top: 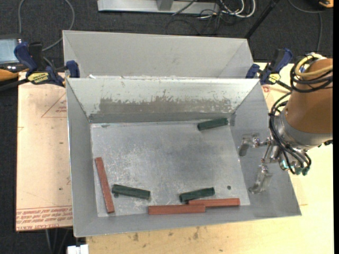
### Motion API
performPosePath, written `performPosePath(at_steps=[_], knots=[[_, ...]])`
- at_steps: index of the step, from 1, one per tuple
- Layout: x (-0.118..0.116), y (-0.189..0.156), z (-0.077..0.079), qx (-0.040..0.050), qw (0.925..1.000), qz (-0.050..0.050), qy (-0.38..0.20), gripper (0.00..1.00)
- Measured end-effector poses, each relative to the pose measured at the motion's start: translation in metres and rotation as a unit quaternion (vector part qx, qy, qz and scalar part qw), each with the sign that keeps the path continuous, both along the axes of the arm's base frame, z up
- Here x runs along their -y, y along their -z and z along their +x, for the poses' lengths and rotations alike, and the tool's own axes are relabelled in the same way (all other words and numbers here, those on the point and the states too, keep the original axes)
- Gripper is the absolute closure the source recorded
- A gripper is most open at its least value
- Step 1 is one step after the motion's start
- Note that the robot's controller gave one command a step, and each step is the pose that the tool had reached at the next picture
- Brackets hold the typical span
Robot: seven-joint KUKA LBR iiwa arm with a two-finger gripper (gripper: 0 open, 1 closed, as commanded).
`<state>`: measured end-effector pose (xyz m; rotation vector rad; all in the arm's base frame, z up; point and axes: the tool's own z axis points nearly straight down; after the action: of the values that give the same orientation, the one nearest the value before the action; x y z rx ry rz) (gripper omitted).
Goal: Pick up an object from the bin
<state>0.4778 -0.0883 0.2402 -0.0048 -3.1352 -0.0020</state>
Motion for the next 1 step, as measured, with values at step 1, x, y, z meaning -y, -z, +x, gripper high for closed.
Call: performPosePath(at_steps=[1], knots=[[-0.0693,0.1703,0.0084,0.0126,0.9952,-0.001,-0.097,0.00]])
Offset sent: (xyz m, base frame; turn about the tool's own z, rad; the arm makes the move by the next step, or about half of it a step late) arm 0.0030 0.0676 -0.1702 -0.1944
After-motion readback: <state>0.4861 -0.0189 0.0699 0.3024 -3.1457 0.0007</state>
